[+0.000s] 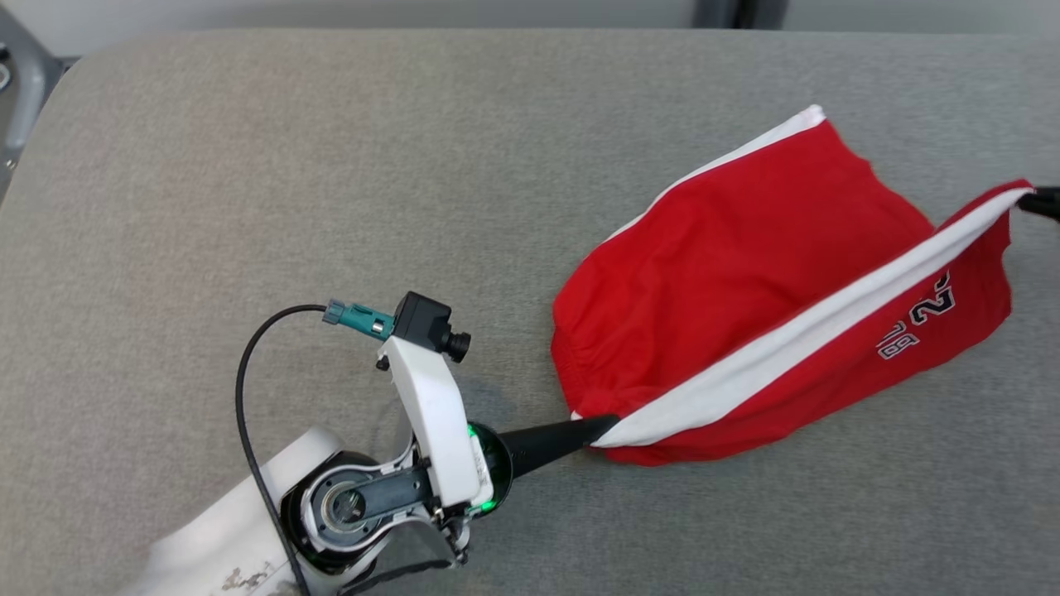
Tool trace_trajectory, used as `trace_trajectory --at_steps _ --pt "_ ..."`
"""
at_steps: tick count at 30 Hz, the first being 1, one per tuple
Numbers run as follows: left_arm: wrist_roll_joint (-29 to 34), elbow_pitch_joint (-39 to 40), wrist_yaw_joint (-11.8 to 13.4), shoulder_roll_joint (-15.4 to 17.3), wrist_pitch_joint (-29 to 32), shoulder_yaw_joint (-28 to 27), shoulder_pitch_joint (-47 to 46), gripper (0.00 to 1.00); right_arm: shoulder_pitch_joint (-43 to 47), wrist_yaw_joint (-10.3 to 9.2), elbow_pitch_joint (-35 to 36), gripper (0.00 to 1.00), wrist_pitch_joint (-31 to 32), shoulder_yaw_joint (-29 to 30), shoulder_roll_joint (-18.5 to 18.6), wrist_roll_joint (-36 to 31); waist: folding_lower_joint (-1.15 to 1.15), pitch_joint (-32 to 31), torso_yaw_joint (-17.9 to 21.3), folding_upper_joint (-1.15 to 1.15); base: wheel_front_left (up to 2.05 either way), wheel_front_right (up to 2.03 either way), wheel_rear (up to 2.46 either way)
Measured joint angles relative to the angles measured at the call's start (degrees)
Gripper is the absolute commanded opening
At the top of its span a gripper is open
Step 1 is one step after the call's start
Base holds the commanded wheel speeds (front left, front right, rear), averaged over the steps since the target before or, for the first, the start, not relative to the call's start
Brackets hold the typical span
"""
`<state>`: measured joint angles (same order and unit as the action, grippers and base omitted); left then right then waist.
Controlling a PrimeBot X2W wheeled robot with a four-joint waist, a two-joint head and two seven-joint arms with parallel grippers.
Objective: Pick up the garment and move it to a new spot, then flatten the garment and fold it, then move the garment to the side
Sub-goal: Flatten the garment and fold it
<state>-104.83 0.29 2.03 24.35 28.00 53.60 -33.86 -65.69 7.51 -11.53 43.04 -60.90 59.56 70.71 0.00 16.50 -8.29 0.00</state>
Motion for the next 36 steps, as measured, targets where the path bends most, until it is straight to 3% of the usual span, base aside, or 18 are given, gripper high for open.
trace_trajectory --at_steps 6,12,21,36 --pt "-5.63 -4.00 1.15 -5.08 -0.97 -3.50 -1.03 0.00 -3.42 0.00 -4.14 0.00 0.31 0.57 -3.08 -3.15 0.00 2.95 -3.16 0.00 0.00 0.00 0.00" --pt "-7.39 -7.95 1.56 -9.59 -2.49 -5.59 -3.47 0.00 -5.80 0.00 -7.44 0.00 -0.14 0.47 -4.48 -5.08 0.00 5.88 -5.59 0.00 0.00 0.00 0.00" --pt "-6.67 -15.14 -1.01 -15.62 -4.44 -7.30 -7.62 0.00 -9.39 -0.01 -11.12 0.00 -4.43 -0.82 -5.52 -7.75 0.00 9.77 -8.44 0.00 0.00 0.00 0.00" --pt "-7.28 -22.12 -2.83 -19.61 -5.65 -8.91 -10.92 0.00 -12.43 0.00 -16.89 0.00 -9.35 -2.96 -6.66 -8.83 0.00 12.49 -9.91 0.00 0.00 0.00 0.00"
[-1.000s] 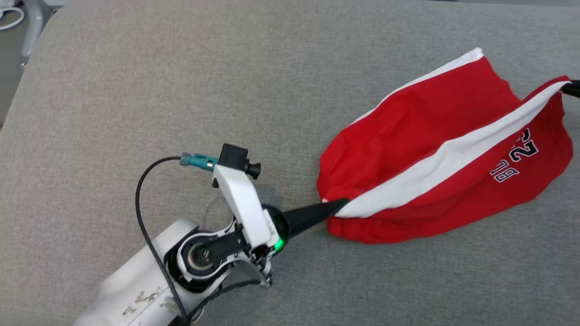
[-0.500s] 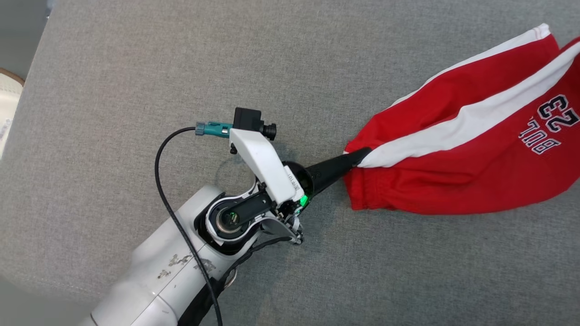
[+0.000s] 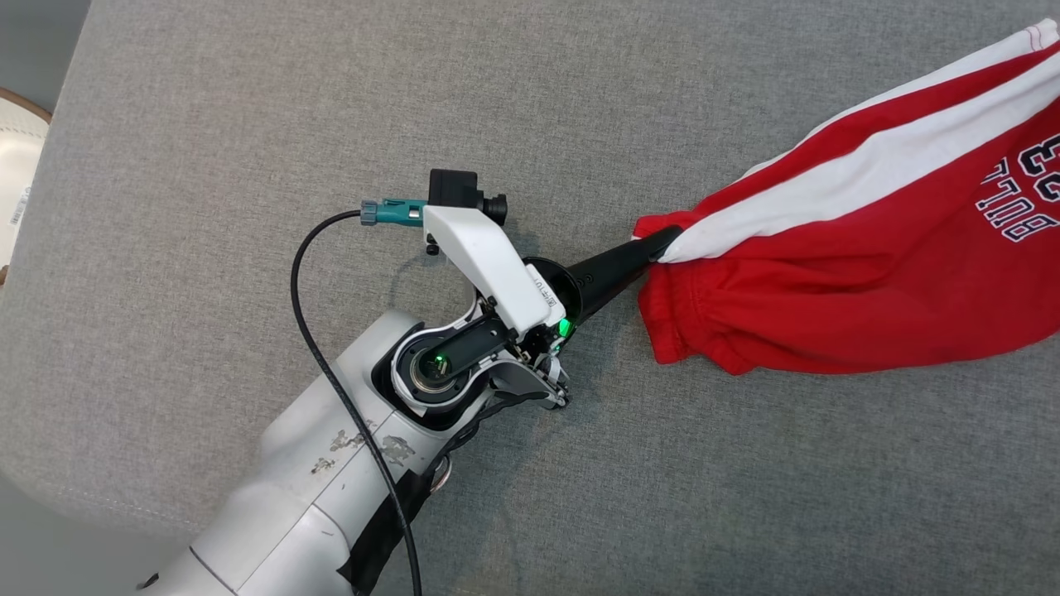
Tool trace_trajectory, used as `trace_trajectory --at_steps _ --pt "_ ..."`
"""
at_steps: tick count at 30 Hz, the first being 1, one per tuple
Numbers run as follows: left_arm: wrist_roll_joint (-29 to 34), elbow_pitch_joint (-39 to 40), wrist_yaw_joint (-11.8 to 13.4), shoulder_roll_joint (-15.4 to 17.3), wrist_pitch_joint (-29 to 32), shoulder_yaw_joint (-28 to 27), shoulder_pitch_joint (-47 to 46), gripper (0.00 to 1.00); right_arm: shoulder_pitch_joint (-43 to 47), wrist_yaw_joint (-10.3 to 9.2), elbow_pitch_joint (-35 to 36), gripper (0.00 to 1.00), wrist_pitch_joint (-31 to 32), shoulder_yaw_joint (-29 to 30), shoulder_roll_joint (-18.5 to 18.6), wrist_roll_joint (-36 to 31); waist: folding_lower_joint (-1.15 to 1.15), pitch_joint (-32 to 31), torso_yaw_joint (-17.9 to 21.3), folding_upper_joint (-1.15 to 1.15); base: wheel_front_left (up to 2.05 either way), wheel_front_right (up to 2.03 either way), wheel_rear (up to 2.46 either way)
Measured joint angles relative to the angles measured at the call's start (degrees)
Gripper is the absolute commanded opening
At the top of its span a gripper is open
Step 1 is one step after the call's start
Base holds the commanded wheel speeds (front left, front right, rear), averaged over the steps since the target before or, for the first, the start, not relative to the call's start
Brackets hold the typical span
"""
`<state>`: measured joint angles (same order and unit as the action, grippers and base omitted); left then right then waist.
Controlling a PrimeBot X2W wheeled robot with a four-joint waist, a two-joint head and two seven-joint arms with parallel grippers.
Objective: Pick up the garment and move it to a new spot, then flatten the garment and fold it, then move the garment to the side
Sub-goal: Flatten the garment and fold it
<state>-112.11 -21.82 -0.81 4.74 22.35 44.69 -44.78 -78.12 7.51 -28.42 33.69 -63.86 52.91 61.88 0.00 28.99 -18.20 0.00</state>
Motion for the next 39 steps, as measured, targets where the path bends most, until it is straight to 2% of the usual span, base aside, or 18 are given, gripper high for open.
trace_trajectory --at_steps 16,17,18,19,20,32,36,39 --pt "0.22 -3.66 -1.74 -1.48 -1.29 0.53 -1.56 0.00 -1.62 0.00 -3.32 0.00 -4.00 -2.69 -0.52 -0.89 0.00 1.10 -0.65 0.00 0.00 0.00 0.00" --pt "0.14 -3.76 -1.81 -1.55 -1.48 0.56 -1.74 0.00 -1.82 0.00 -3.58 0.42 -4.70 -2.82 -0.64 -1.01 0.00 1.20 -0.70 0.00 0.00 0.00 0.00" --pt "0.07 -3.87 -1.99 -1.58 -1.78 0.58 -1.97 0.21 -2.14 0.00 -4.03 1.00 -5.59 -2.80 -0.82 -1.23 0.00 1.28 -0.74 0.00 0.00 0.00 0.00" --pt "0.04 -4.01 -2.00 -1.63 -2.01 0.58 -2.28 0.77 -2.50 0.00 -4.58 1.00 -6.23 -2.66 -1.07 -1.46 0.00 1.36 -0.76 0.00 0.00 0.00 0.00" --pt "0.04 -4.23 -2.00 -1.68 -2.49 0.59 -2.60 1.00 -2.80 0.00 -5.25 1.00 -7.06 -2.60 -1.27 -1.80 0.00 1.42 -0.79 0.00 0.00 0.00 0.00" --pt "-0.60 -6.92 -2.49 -1.86 -5.50 0.42 -3.55 1.00 -1.75 -0.01 -9.70 1.00 -9.27 -4.30 -3.52 -1.40 0.00 0.00 -0.28 0.00 0.00 0.00 0.00" --pt "2.08 -7.80 -3.31 -1.40 -8.98 -0.04 -3.62 1.00 -0.40 -0.01 -10.27 1.00 -10.44 -4.79 -4.66 -0.68 0.00 -1.35 0.39 0.00 0.00 0.00 0.00" --pt "7.87 -8.03 -4.47 0.52 -14.03 0.86 -3.97 1.00 0.80 -0.01 -10.46 1.00 -13.43 -4.71 -5.26 -0.41 0.00 -2.68 1.03 0.00 0.00 0.00 0.00"
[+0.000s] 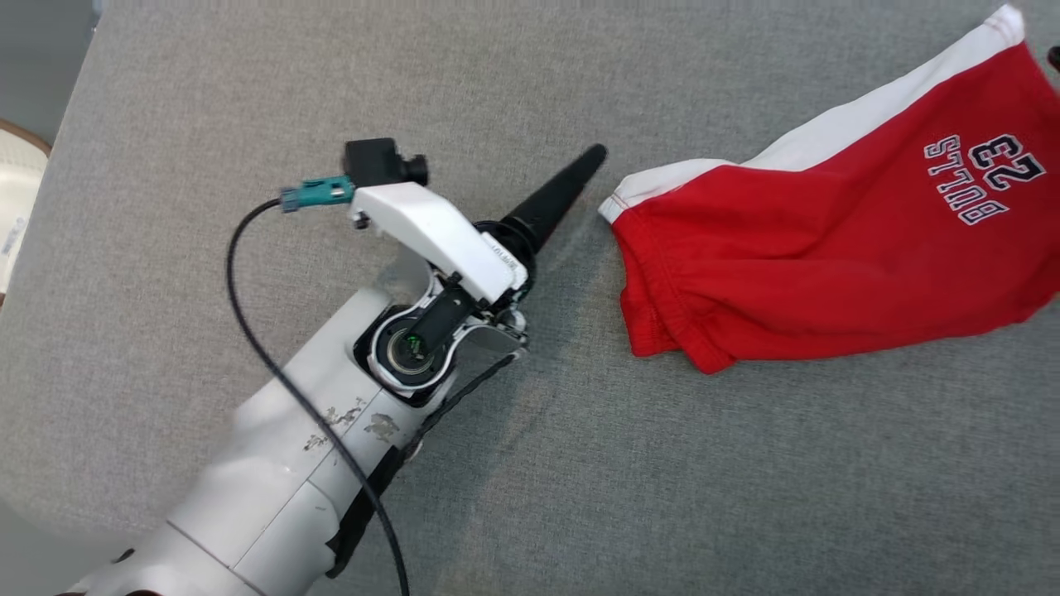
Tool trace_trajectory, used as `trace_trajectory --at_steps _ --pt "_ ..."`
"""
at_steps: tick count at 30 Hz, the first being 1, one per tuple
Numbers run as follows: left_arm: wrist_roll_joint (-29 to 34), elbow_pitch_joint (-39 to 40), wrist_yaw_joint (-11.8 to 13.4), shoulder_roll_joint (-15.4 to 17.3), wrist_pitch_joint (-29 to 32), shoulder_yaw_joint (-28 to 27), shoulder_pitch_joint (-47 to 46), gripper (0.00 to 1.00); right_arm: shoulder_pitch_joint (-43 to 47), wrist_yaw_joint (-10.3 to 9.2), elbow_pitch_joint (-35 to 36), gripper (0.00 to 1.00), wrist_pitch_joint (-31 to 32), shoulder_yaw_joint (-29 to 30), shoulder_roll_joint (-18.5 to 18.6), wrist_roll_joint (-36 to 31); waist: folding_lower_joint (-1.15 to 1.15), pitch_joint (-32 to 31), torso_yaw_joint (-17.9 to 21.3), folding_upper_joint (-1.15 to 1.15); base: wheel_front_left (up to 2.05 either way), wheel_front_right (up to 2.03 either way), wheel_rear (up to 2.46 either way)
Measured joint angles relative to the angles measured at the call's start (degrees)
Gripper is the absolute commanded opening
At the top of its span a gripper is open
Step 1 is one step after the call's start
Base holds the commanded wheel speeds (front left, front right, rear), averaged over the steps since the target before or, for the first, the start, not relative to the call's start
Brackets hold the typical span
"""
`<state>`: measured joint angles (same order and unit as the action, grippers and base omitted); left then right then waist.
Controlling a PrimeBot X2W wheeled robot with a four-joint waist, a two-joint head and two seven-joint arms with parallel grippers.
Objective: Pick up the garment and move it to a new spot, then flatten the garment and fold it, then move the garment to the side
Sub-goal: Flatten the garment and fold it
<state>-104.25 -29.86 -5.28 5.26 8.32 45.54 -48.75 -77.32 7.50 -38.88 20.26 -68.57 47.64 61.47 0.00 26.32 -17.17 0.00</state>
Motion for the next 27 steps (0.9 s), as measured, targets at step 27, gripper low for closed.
trace_trajectory --at_steps 27 --pt "69.82 10.39 6.70 5.75 -23.23 -28.02 25.25 1.00 23.56 0.00 -2.75 1.00 -35.28 19.45 -10.74 -15.82 0.00 -13.72 11.32 0.00 0.00 0.00 0.00"
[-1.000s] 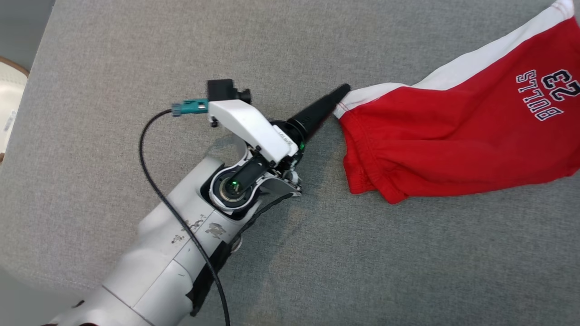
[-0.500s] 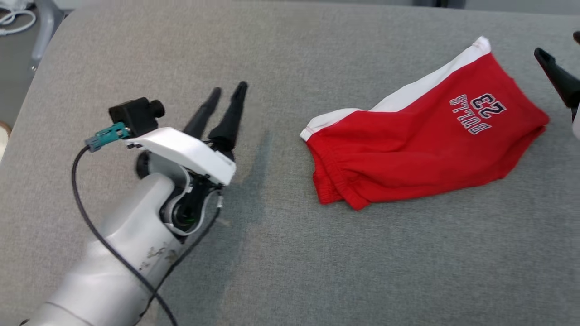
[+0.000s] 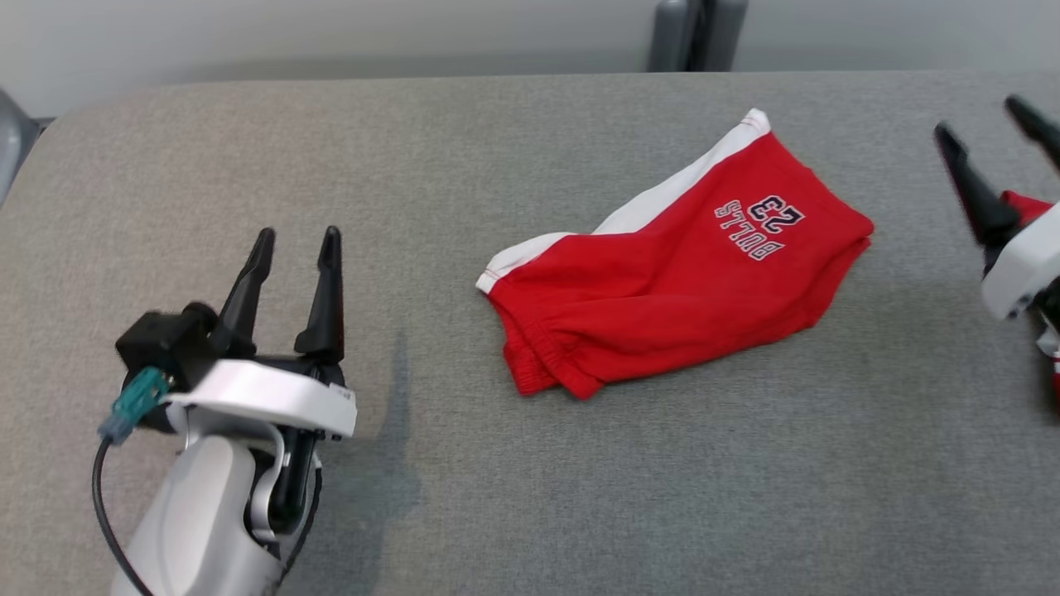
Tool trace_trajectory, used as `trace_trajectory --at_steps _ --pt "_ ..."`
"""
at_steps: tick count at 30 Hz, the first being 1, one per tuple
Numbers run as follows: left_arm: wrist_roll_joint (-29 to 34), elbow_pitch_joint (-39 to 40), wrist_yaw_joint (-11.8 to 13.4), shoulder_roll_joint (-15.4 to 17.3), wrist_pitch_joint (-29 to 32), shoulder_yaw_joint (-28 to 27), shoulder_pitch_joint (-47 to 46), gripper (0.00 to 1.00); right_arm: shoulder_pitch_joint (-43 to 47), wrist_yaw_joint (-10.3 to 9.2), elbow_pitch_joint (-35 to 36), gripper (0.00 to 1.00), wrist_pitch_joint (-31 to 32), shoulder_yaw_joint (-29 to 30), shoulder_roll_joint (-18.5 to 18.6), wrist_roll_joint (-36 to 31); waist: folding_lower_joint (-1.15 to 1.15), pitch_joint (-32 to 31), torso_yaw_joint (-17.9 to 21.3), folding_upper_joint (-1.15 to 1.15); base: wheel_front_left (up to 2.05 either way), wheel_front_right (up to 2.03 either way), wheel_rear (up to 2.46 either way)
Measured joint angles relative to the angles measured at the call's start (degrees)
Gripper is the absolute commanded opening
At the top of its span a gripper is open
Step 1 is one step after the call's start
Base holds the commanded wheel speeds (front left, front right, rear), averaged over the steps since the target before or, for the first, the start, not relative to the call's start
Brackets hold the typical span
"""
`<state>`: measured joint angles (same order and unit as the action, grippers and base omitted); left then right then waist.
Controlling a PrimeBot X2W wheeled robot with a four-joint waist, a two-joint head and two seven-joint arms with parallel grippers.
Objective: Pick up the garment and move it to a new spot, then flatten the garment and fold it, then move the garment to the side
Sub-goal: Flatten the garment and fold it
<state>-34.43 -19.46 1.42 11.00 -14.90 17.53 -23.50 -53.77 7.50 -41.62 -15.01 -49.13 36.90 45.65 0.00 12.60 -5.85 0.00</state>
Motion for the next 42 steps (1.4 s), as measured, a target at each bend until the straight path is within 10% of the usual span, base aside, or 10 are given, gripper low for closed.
trace_trajectory --at_steps 12,22,33,42 --pt "13.69 5.98 -4.86 -7.08 0.00 -13.05 12.85 1.00 24.96 0.00 15.36 1.00 -0.13 32.12 -12.63 -23.92 0.00 -3.52 3.38 0.00 0.00 0.00 0.00" --pt "15.21 5.94 -7.27 -8.13 0.00 -16.03 16.33 1.00 38.61 0.00 22.01 1.00 -0.14 42.57 -22.45 -31.39 0.00 -4.89 2.45 0.00 0.00 0.00 0.00" --pt "13.88 5.63 -6.91 -8.20 0.00 -12.15 16.35 1.00 39.89 0.00 14.08 1.00 0.90 46.84 -23.25 -28.64 0.00 -3.89 -1.77 0.00 0.00 0.00 0.00" --pt "10.06 5.44 -5.81 -8.29 0.00 -11.22 15.99 1.00 34.95 -0.01 6.98 1.00 8.03 50.14 -23.09 -13.10 0.00 -2.04 -7.88 0.00 0.00 0.00 0.00"
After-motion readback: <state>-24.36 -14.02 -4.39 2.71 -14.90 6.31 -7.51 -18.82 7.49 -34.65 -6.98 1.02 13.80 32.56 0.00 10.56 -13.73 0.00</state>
